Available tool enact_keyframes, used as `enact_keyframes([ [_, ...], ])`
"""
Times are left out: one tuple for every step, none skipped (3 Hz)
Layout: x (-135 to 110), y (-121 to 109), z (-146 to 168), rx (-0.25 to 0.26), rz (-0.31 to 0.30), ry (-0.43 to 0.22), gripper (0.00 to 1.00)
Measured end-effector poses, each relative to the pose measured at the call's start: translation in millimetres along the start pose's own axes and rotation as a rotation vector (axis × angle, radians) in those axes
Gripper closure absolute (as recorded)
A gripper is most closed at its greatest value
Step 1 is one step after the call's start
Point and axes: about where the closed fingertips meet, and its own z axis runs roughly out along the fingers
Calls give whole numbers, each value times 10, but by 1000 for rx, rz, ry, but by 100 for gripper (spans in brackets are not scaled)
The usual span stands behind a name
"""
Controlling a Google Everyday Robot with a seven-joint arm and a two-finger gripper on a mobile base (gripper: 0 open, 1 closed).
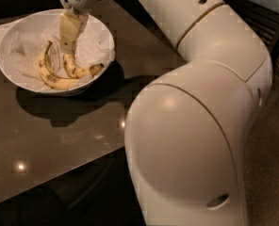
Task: Pick banana from white bowl
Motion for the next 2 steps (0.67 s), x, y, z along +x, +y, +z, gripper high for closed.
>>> enact_keyframes([
  [14, -89, 164, -19, 34, 22, 29],
  [38, -164, 306, -32, 68, 40, 30],
])
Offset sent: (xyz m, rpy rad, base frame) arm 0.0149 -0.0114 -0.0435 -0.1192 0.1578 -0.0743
